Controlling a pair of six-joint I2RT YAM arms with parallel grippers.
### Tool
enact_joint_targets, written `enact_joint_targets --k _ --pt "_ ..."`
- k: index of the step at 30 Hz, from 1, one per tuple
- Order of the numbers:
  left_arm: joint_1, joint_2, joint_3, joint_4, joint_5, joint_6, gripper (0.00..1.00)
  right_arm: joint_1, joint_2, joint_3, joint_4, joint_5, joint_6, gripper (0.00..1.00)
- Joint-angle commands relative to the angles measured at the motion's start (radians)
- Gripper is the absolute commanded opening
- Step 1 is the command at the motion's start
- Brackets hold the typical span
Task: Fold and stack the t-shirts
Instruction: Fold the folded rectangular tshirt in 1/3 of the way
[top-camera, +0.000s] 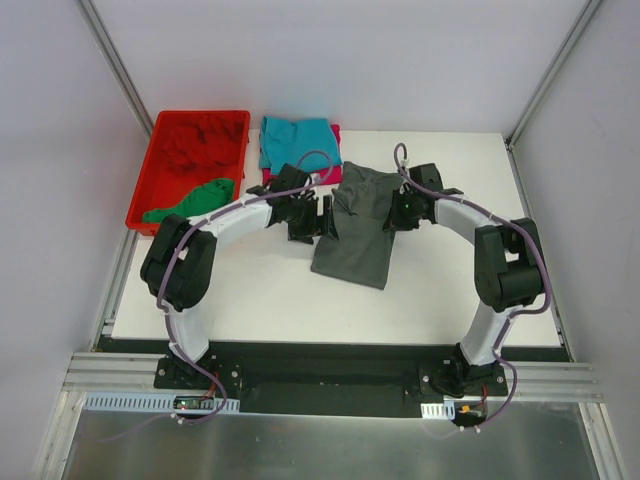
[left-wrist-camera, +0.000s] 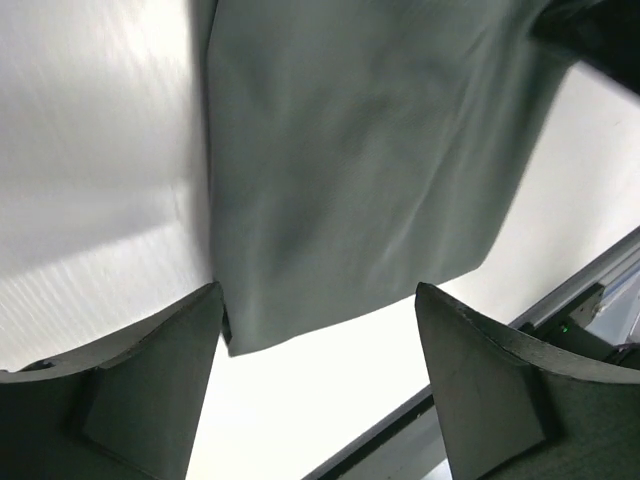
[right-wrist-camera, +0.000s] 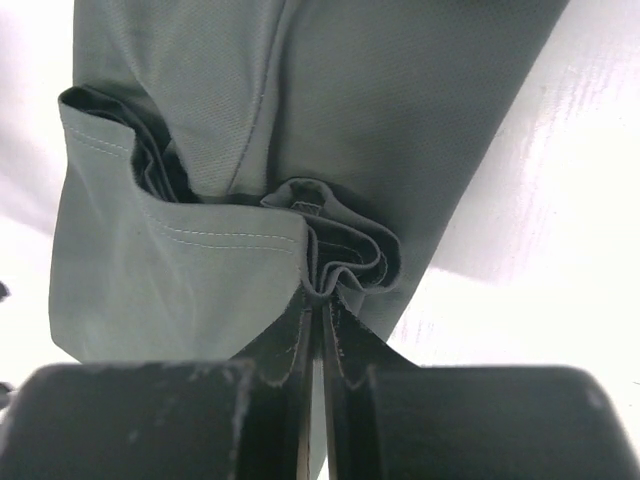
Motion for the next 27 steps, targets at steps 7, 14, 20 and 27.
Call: enact_joint_targets --k 7,14,20,27 --pt "0.018 0.177 0.380 -0.135 -0.027 0.165 0.70 -0.031 0.027 0.024 0.021 -0.044 -0.014 0.05" --pt "0.019 0.307 0.528 -0.159 -0.095 0.170 0.56 -0.037 0.038 0.018 0.039 -0.065 -0.008 0.05" --pt "0.021 0.402 0.614 -0.163 -0.080 0.149 0.44 -0.040 0.043 0.010 0.044 -0.073 -0.006 0.05" --pt "0.021 0.450 0.651 -0.163 -0.079 0.127 0.35 -0.041 0.047 0.011 0.044 -0.078 -0.005 0.05"
